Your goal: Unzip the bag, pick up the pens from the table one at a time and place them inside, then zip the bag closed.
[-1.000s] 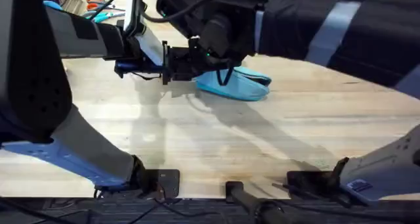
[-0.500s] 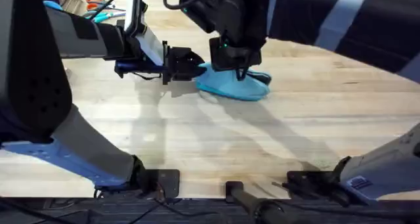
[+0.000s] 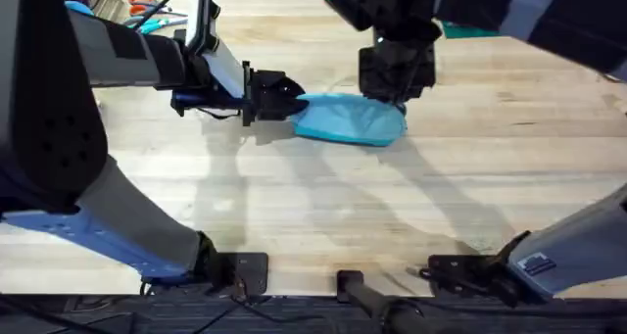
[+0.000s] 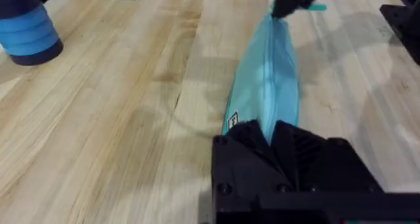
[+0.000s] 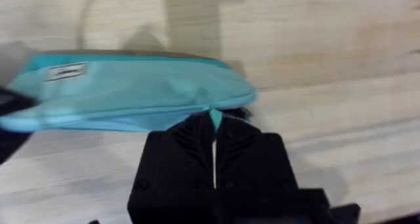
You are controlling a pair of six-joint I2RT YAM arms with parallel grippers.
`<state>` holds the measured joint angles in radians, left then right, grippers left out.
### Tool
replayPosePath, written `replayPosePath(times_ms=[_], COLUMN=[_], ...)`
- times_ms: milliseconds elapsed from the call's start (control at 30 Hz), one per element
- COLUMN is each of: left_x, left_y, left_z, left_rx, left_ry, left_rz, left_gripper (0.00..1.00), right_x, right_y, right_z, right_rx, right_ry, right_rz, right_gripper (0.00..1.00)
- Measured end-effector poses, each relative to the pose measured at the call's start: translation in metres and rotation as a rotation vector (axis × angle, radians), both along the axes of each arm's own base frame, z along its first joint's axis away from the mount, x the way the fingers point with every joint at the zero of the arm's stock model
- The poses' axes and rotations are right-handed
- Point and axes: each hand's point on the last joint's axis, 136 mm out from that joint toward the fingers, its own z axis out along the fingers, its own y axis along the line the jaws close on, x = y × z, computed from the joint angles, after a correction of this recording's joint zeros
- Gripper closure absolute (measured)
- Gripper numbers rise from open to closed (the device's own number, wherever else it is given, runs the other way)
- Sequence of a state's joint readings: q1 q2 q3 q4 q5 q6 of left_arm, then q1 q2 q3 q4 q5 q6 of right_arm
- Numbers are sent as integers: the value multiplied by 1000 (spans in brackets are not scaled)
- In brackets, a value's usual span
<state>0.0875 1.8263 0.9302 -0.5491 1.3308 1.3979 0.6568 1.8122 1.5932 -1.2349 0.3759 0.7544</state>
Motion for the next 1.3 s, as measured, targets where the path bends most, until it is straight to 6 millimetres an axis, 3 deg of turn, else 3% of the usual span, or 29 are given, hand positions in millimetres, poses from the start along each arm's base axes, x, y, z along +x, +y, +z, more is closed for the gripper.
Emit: replayPosePath(times_ms=[400,600,900,1167,1233,1300], left_x=[-2,-3,-6,-6,-6,-5], left_y=[-4,-5,-7,-7,-7,-6], left_z=[0,0,0,0,-1,-1], left_rx=[-3,-4,-7,-9,-7,-4], left_ry=[3,8,17,17,17,17], left_rz=[-13,-15,-21,-22,-21,-17], left_gripper=[958,958,958,958,958,958], right_x=[18,8,-2,-5,-6,-2], right_y=[-43,-59,-59,-60,-60,-65], right_z=[-4,-31,-71,-70,-66,-52], right_rx=[42,17,83,86,73,40], right_ry=[26,68,21,39,60,92], right_rz=[-155,-190,-256,-225,-202,-170], right_gripper=[970,970,970,968,930,727])
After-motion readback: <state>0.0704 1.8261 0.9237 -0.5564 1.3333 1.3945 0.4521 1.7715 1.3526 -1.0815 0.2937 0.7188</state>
